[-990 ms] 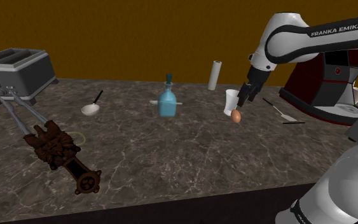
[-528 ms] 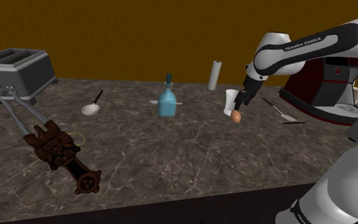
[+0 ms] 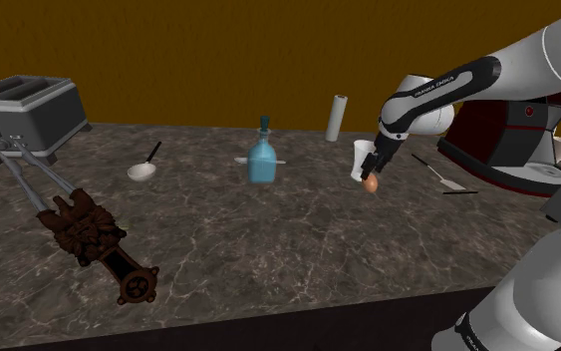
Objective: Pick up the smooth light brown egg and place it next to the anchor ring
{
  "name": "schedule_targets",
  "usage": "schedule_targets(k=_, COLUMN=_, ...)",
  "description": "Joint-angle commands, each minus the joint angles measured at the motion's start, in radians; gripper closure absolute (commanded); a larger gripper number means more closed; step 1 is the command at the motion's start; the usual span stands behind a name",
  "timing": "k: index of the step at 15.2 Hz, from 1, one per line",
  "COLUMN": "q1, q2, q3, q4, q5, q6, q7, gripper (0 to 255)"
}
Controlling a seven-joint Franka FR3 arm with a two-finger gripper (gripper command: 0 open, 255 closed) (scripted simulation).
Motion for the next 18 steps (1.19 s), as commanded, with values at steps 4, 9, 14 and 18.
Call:
schedule_targets(k=4, q1=0.005, q2=0.058, q3=-0.002, q4=-0.015, q5=0.035, q6=0.07, q7=-0.026, gripper=0)
schedule_targets(k=9, q1=0.005, q2=0.065, q3=-0.002, q4=-0.016, q5=0.04, q6=0.077, q7=-0.03, gripper=0)
schedule_targets(k=14, q1=0.005, q2=0.064, q3=-0.002, q4=-0.016, q5=0.039, q6=0.077, q7=-0.029, gripper=255)
schedule_targets(k=18, q1=0.005, q2=0.065, q3=-0.002, q4=-0.016, q5=0.04, q6=0.077, q7=-0.029, gripper=255)
